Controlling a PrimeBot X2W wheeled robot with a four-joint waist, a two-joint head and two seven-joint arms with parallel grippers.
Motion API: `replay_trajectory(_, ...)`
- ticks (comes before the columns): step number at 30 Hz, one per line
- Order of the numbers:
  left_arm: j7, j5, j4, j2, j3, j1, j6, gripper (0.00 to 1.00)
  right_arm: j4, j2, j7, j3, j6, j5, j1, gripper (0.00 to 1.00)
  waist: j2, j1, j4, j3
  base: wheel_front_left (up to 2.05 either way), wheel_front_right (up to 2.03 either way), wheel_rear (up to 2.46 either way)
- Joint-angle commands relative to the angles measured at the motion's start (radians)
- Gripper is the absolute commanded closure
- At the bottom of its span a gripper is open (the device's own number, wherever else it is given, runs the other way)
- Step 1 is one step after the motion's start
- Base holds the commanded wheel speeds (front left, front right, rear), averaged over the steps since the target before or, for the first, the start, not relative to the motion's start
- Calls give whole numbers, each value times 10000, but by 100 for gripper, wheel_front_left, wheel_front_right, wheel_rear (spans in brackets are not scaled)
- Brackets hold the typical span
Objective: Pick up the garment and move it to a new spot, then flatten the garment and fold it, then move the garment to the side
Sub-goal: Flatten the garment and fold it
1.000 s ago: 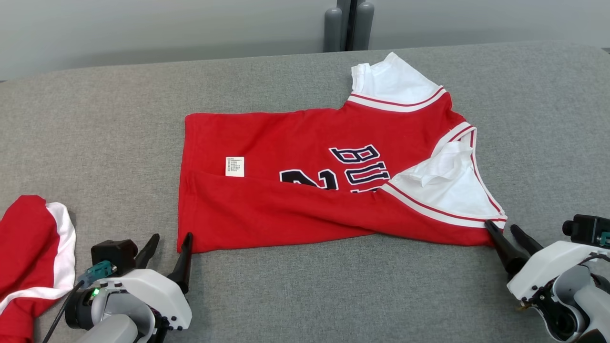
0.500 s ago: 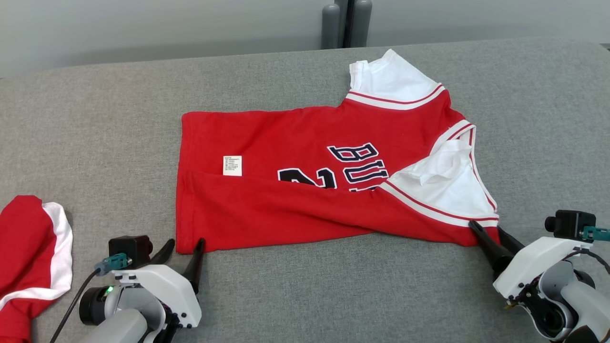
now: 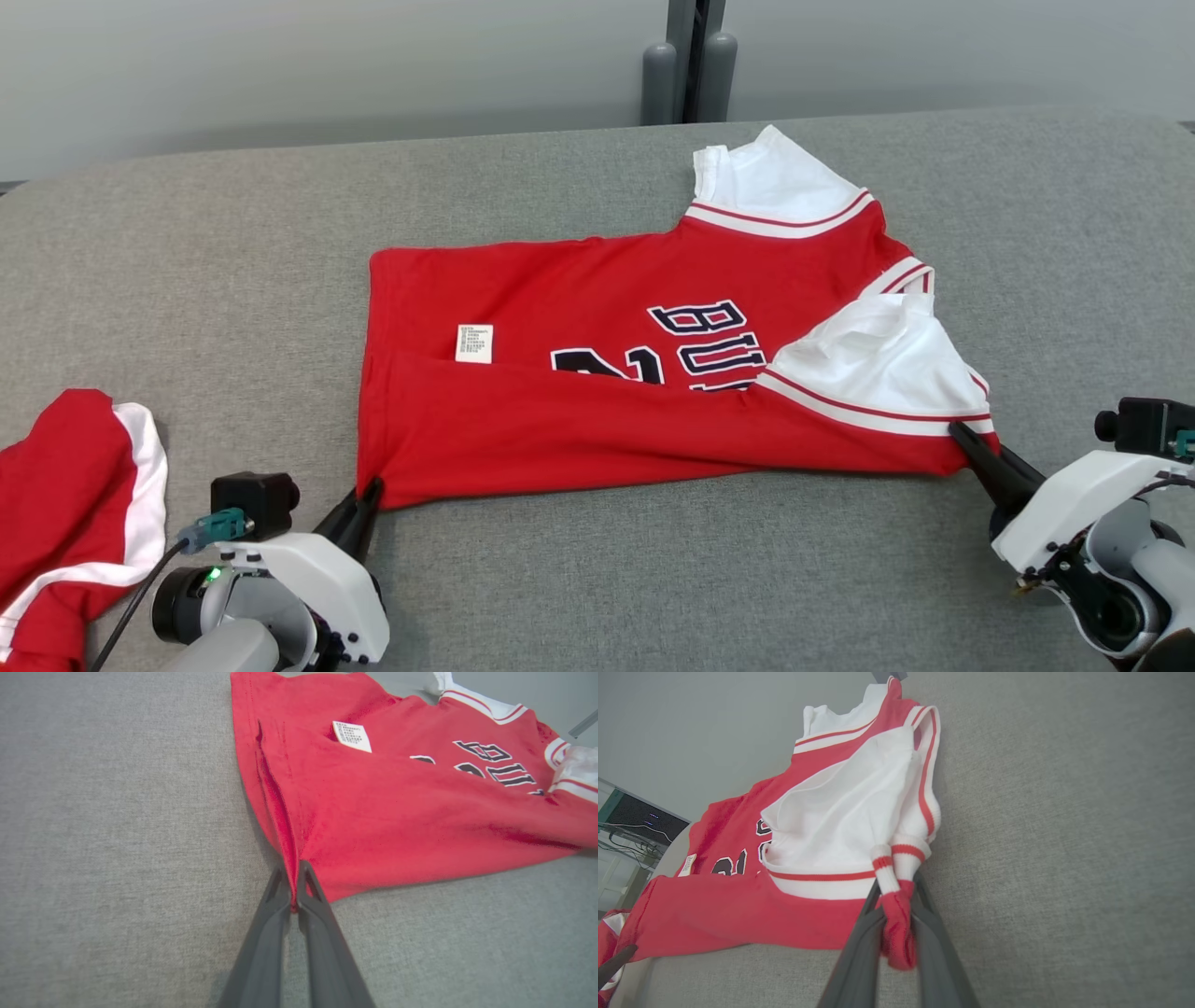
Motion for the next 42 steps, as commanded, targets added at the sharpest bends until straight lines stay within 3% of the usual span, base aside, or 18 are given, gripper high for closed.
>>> replay_trajectory(1, 4, 58, -159, 185, -13, 140, 21, 100, -85, -176, 170, 18, 3, 165, 16, 100, 0, 0, 53, -75, 0, 0, 0)
replay_trajectory(6, 213, 158, -1002, 650, -222, 459, -92, 100, -546, -659, 784, 31, 5, 794, 353, 100, 0, 0, 205, -219, 0, 0, 0)
replay_trajectory(20, 1058, 91, -3312, 2075, -597, 1371, 344, 100, -2468, -2407, 1874, -237, 3, 1975, 1763, 100, 0, 0, 369, -330, 0, 0, 0)
replay_trajectory(28, 1867, -109, -4580, 3045, -747, 1848, 1022, 100, -3736, -3470, 2167, -456, 2, 2521, 2959, 100, 0, 0, 327, -443, 0, 0, 0)
replay_trajectory(34, 2066, -342, -5206, 3379, -711, 2149, 1383, 100, -4370, -3945, 2212, -544, 2, 2822, 3689, 100, 0, 0, 288, -353, 0, 0, 0)
replay_trajectory(41, 2374, -436, -5351, 3398, -813, 2169, 1483, 100, -4677, -4114, 2364, -417, 2, 3039, 3955, 100, 0, 0, 276, -193, 0, 0, 0)
replay_trajectory(42, 2410, -435, -5367, 3400, -809, 2150, 1506, 100, -4701, -4127, 2349, -413, 2, 3062, 3977, 94, 0, 0, 274, -168, 0, 0, 0)
